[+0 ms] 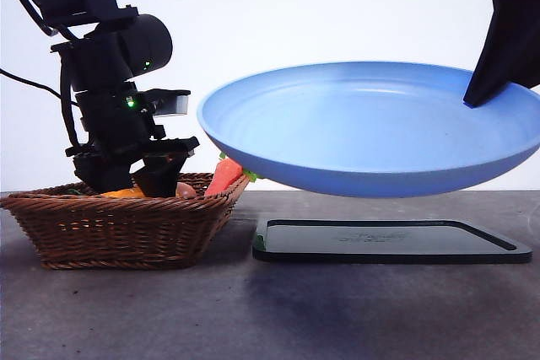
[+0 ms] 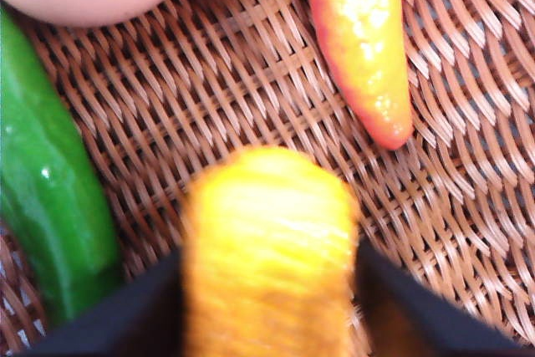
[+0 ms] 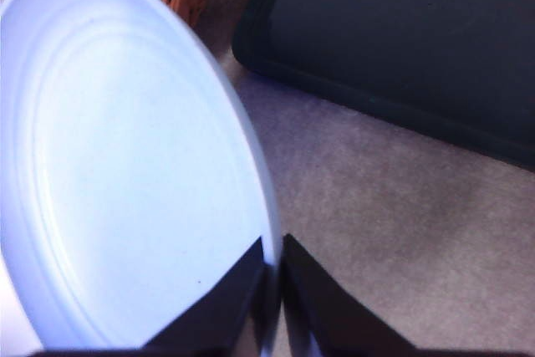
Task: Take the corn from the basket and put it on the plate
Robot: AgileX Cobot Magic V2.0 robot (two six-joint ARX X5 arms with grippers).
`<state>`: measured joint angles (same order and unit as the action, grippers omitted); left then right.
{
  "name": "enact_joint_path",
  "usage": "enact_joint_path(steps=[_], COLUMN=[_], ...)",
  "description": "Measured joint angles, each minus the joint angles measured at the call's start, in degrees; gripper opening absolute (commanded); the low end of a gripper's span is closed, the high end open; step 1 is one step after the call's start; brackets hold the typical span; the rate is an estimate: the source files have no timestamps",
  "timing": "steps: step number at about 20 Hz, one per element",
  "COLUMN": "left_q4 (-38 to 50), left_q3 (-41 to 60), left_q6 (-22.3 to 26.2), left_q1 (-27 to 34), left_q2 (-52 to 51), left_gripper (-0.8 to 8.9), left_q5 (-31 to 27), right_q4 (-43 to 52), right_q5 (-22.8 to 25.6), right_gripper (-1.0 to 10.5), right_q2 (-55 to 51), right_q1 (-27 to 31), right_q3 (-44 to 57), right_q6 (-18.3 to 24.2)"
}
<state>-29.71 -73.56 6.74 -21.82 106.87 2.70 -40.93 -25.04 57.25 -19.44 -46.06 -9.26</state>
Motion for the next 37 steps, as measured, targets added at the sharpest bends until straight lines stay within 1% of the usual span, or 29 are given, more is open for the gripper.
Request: enact_joint_path(steps=[1, 3, 5, 6, 8, 11, 12, 13, 15, 17, 19, 21, 24, 26, 28, 30, 32, 37], left_q4=[-0.50, -4.20, -9.42, -11.91, -14.23, -14.32, -14.58, -14.84, -15.26, -14.91, -14.84, -14.78, -13.81, -13.42, -13.31, -13.31, -13.31, -13.31], left_q3=[-0.17, -2.38, -7.13, -9.97, -13.97, -14.99, -15.02, -15.04, -15.02, -15.02, -15.02, -15.02, -14.99, -14.99, -14.99, -14.99, -14.99, -14.99], left_q6=[-0.02, -0.04, -0.44, -0.96, -2.58, -5.77, -6.32, -6.47, -6.40, -5.75, -3.93, -1.42, 0.90, 1.53, 1.70, 1.70, 1.70, 1.51], left_q1=[0.00, 0.00, 0.00, 0.00, -0.26, -2.64, -4.44, -6.34, -10.51, -14.25, -17.99, -20.26, -21.31, -21.59, -21.59, -21.59, -21.59, -21.62], left_q2=[0.00, 0.00, -0.09, -0.61, -3.74, -11.78, -13.49, -13.88, -13.49, -12.39, -10.14, -7.50, -4.87, -4.15, -3.98, -3.96, -3.96, -3.96], left_gripper=[1.89, 1.88, 1.89, 1.88, 1.88, 1.89, 1.89, 1.89, 1.89, 1.89, 1.89, 1.89, 1.89, 1.96, 2.29, 3.04, 3.52, 3.56], left_q5=[-0.02, 0.00, 0.04, 0.87, 6.54, 18.95, 22.47, 23.69, 24.11, 23.71, 20.94, 16.85, 12.13, 10.75, 10.69, 10.69, 10.69, 10.69], right_q4=[0.02, 0.02, 0.02, 0.02, 1.03, 5.38, 8.55, 11.08, 15.10, 17.38, 18.32, 18.40, 17.90, 17.77, 17.75, 17.77, 17.75, 17.62], right_q5=[0.00, 0.22, 0.74, 2.08, 2.95, 2.86, 2.71, 1.92, -2.91, -5.40, -6.51, -7.26, -8.20, -8.85, -9.09, -9.11, -9.09, -9.05], right_gripper=[0.0, 0.0, 0.0, 0.0, 0.0, 0.0, 0.0, 0.0, 0.0, 0.0, 0.0, 0.0, 0.0, 0.0, 0.0, 0.0, 0.0, 0.0], right_q2=[0.00, 0.00, 0.00, 0.00, 0.98, 7.04, 9.73, 11.89, 15.63, 16.79, 16.76, 16.76, 16.76, 16.76, 16.76, 16.76, 16.76, 16.76], right_q1=[0.00, 0.00, 0.00, 0.00, 0.35, 1.31, 1.53, 1.55, 1.66, 1.81, 1.84, 1.92, 2.75, 2.97, 2.99, 2.99, 2.99, 2.99], right_q3=[0.00, 0.00, 0.00, 0.00, 0.00, -0.07, -0.07, -0.07, -0.07, -0.07, -0.07, -0.07, -0.07, -0.07, -0.09, -0.07, -0.07, -0.07], right_q6=[0.00, 0.00, -0.02, -0.15, -1.27, -3.52, -4.83, -6.14, -9.16, -11.43, -13.00, -13.79, -14.29, -14.60, -14.64, -14.64, -14.64, -14.73])
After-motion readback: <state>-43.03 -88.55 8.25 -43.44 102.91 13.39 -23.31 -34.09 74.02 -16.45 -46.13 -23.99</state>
